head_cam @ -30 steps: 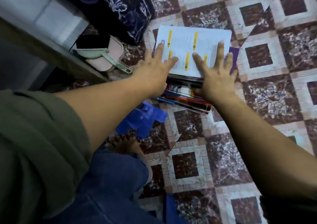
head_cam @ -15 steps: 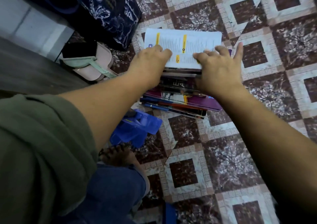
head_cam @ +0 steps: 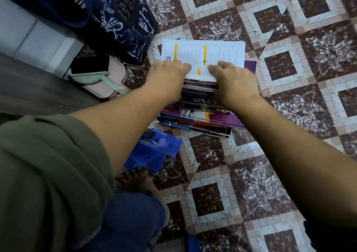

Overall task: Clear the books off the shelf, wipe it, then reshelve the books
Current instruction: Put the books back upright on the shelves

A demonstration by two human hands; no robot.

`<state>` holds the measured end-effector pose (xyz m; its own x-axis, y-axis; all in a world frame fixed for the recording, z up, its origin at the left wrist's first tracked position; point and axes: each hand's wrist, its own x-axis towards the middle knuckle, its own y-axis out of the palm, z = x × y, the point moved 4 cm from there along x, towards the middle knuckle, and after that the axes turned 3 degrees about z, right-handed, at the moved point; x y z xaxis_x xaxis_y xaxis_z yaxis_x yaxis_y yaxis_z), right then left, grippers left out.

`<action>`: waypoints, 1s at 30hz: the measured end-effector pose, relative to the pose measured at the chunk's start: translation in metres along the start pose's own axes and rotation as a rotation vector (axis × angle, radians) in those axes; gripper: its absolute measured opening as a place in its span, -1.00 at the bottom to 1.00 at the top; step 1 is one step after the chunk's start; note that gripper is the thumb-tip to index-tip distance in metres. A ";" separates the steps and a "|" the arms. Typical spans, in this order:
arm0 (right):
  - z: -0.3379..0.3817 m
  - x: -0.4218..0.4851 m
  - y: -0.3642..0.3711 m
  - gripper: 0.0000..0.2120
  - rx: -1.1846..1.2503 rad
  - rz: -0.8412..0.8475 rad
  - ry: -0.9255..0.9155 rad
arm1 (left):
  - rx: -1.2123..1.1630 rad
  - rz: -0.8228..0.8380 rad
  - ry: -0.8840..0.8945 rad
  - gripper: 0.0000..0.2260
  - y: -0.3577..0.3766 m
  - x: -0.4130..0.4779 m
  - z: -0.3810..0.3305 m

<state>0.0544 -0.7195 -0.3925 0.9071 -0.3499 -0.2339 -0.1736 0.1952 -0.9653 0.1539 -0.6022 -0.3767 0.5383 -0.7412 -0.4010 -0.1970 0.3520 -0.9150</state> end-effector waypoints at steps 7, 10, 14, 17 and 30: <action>0.006 -0.024 -0.082 -0.76 -0.039 -0.031 0.036 | 0.049 -0.322 0.023 -0.62 -0.066 -0.025 0.010; 0.004 -0.029 -0.096 -0.74 0.000 -0.030 0.064 | 0.106 -0.291 0.008 -0.61 -0.078 -0.025 0.007; 0.018 -0.029 -0.075 -0.66 -0.058 0.025 0.042 | 0.141 -0.187 0.001 -0.69 -0.057 -0.025 -0.007; 0.019 -0.039 -0.077 -0.69 -0.044 0.016 0.070 | 0.154 -0.187 0.007 -0.72 -0.059 -0.038 -0.009; 0.121 -0.162 -0.074 -0.64 -0.013 0.120 -0.253 | 0.128 0.266 0.069 -0.50 -0.050 -0.210 -0.008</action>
<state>-0.0330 -0.5668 -0.2690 0.9463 -0.0845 -0.3120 -0.2894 0.2088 -0.9342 0.0443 -0.4680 -0.2471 0.4240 -0.6488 -0.6319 -0.2161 0.6051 -0.7662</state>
